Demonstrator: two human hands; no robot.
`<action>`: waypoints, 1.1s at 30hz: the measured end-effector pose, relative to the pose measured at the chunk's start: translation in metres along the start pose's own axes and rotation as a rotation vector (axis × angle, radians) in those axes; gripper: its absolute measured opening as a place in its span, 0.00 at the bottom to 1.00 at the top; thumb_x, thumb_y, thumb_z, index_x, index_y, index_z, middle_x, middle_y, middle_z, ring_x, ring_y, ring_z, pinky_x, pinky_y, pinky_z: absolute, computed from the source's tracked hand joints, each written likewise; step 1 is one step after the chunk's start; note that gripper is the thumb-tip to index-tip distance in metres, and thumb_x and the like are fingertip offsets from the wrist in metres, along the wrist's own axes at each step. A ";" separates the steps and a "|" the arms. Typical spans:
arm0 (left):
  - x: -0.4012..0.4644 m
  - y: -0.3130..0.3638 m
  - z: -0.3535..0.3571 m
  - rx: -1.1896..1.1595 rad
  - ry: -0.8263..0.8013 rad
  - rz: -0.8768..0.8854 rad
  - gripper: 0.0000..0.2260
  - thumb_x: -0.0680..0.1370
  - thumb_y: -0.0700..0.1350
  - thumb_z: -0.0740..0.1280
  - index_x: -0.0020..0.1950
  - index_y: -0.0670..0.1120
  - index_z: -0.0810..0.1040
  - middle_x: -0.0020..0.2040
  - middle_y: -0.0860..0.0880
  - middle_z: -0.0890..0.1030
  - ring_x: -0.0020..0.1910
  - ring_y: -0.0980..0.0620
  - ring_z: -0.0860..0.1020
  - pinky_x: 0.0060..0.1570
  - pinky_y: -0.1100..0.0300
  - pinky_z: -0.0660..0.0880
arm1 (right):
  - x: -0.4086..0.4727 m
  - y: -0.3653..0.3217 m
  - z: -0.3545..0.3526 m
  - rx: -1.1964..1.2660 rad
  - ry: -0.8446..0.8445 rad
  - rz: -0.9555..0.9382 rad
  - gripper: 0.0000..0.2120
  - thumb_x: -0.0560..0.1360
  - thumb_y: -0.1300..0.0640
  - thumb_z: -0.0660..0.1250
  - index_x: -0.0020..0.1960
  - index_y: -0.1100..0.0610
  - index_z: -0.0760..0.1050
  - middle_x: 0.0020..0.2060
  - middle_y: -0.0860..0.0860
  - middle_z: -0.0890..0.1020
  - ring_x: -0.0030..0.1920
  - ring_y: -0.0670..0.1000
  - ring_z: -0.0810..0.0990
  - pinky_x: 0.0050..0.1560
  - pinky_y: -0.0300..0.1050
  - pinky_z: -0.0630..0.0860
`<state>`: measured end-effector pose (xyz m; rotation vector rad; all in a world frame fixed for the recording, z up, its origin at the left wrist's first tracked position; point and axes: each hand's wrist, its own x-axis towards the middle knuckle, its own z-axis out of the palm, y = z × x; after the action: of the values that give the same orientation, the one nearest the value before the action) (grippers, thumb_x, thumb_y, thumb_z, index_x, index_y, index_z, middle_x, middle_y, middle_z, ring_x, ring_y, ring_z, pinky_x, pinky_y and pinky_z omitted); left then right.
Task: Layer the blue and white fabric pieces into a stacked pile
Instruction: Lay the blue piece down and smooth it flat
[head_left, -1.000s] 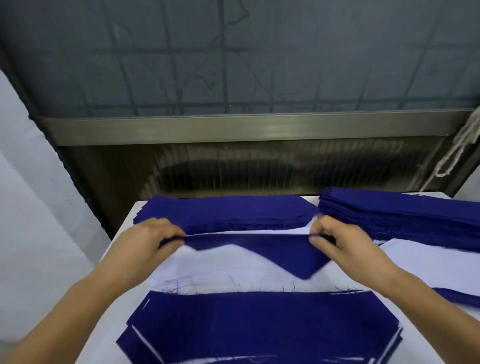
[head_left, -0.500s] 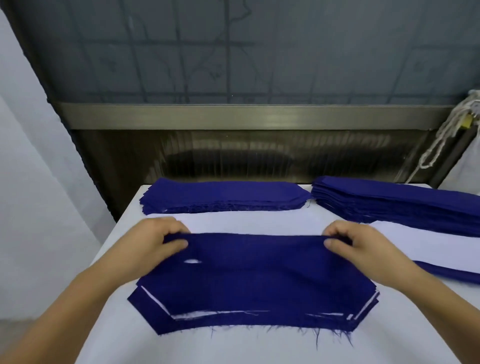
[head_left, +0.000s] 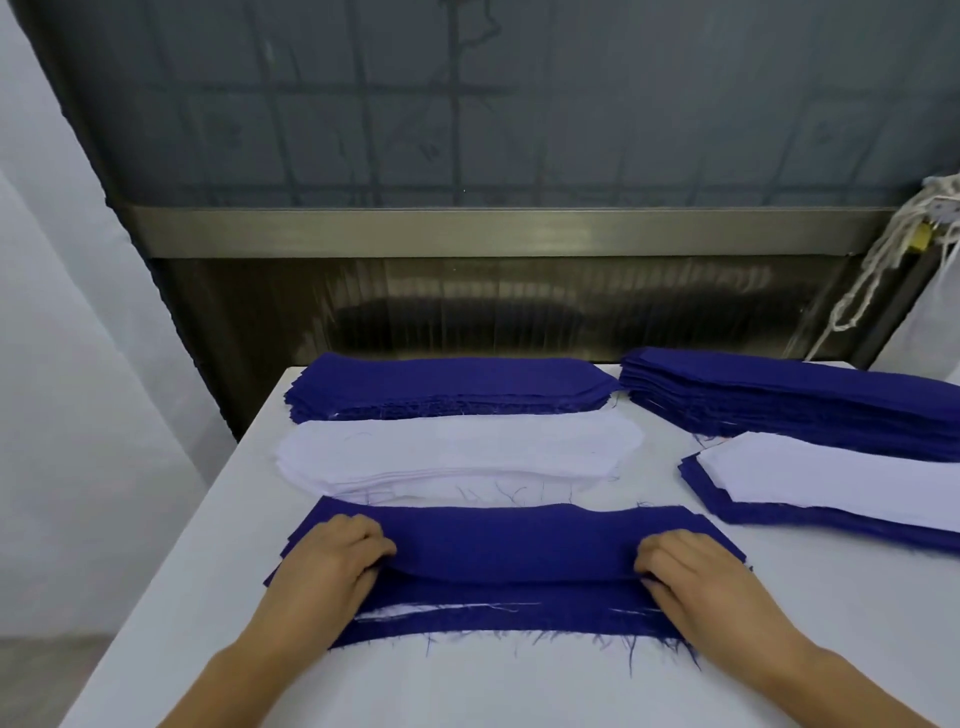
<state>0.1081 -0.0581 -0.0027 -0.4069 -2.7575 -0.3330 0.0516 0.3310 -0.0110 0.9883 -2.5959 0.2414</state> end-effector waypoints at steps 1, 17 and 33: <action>0.000 0.000 0.000 0.014 0.012 0.019 0.16 0.62 0.33 0.79 0.45 0.50 0.85 0.43 0.57 0.80 0.39 0.57 0.79 0.48 0.65 0.69 | 0.000 0.001 0.000 -0.008 0.006 -0.005 0.15 0.60 0.59 0.82 0.42 0.51 0.80 0.43 0.42 0.81 0.43 0.44 0.78 0.52 0.37 0.69; 0.001 -0.003 0.005 -0.270 -0.162 -0.093 0.19 0.77 0.67 0.52 0.52 0.61 0.79 0.54 0.69 0.72 0.56 0.64 0.72 0.54 0.68 0.69 | 0.028 -0.017 -0.006 0.044 -0.093 0.112 0.14 0.80 0.48 0.62 0.62 0.49 0.77 0.59 0.44 0.76 0.58 0.46 0.76 0.59 0.41 0.74; -0.012 -0.004 0.014 -0.092 -0.012 -0.013 0.28 0.71 0.71 0.58 0.54 0.53 0.84 0.53 0.62 0.78 0.51 0.65 0.69 0.54 0.69 0.65 | -0.009 -0.005 0.009 -0.186 0.082 0.210 0.38 0.82 0.40 0.40 0.46 0.59 0.84 0.44 0.53 0.84 0.42 0.56 0.84 0.39 0.50 0.81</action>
<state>0.1133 -0.0610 -0.0202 -0.4154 -2.7651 -0.4641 0.0589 0.3305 -0.0223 0.6294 -2.5907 0.0880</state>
